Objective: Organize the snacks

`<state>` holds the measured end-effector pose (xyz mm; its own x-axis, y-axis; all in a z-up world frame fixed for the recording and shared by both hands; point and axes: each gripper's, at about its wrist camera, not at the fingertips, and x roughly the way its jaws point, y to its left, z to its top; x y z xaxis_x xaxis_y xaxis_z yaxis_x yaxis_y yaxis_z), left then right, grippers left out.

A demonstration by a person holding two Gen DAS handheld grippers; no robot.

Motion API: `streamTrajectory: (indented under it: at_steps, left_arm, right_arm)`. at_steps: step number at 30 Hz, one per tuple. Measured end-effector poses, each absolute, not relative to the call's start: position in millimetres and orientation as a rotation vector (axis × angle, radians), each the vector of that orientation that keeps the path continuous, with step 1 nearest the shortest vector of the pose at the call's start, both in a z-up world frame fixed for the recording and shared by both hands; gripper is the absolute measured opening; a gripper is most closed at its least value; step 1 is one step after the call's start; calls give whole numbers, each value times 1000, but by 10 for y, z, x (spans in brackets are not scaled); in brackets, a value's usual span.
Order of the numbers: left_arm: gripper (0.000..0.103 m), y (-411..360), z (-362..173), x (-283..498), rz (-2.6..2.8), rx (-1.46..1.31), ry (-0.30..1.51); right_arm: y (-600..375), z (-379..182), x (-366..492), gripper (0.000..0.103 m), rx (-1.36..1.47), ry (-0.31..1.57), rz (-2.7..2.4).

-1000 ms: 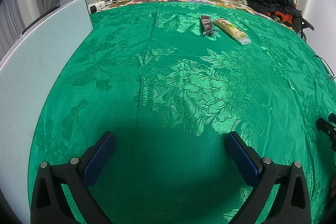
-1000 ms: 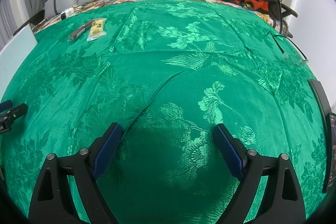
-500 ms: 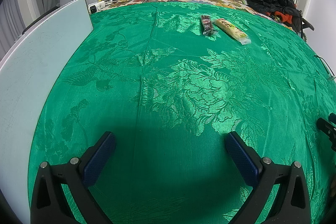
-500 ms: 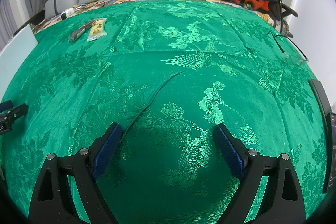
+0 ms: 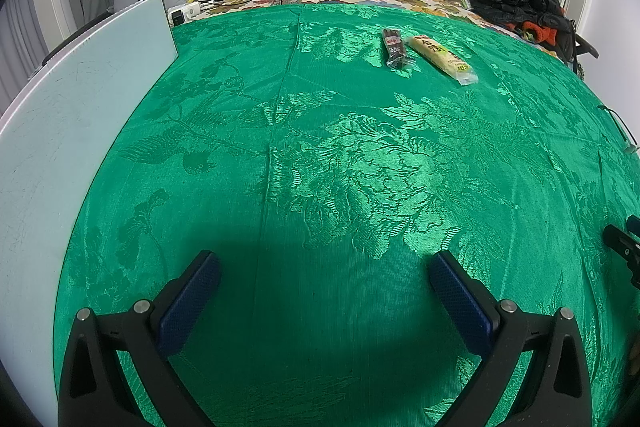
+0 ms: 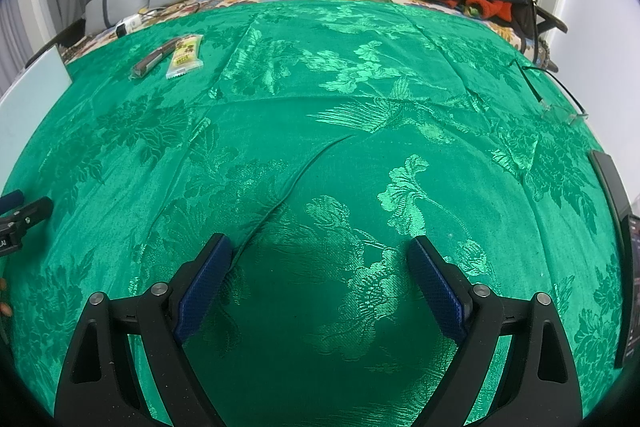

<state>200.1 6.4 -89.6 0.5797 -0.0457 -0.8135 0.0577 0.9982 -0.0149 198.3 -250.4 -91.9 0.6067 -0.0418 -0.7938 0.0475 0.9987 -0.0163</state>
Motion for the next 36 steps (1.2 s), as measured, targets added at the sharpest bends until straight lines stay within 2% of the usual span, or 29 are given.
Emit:
streamTrajectory:
  at_steps: [18, 24, 28, 36]
  left_arm:
    - [103, 47, -866, 1974, -46, 5, 951]
    - [103, 33, -841, 2044, -109, 53, 1029]
    - [102, 24, -733, 2452, -214, 91, 1181]
    - [100, -347, -235, 3645, -241, 100, 1079]
  right_arm:
    - [-2502, -919, 1982, 93, 7, 918, -52]
    - [-2502, -919, 1982, 93, 7, 918, -51]
    - [-2498, -921, 1982, 93, 9, 918, -50]
    - [-2499, -921, 1981, 93, 9, 918, -50]
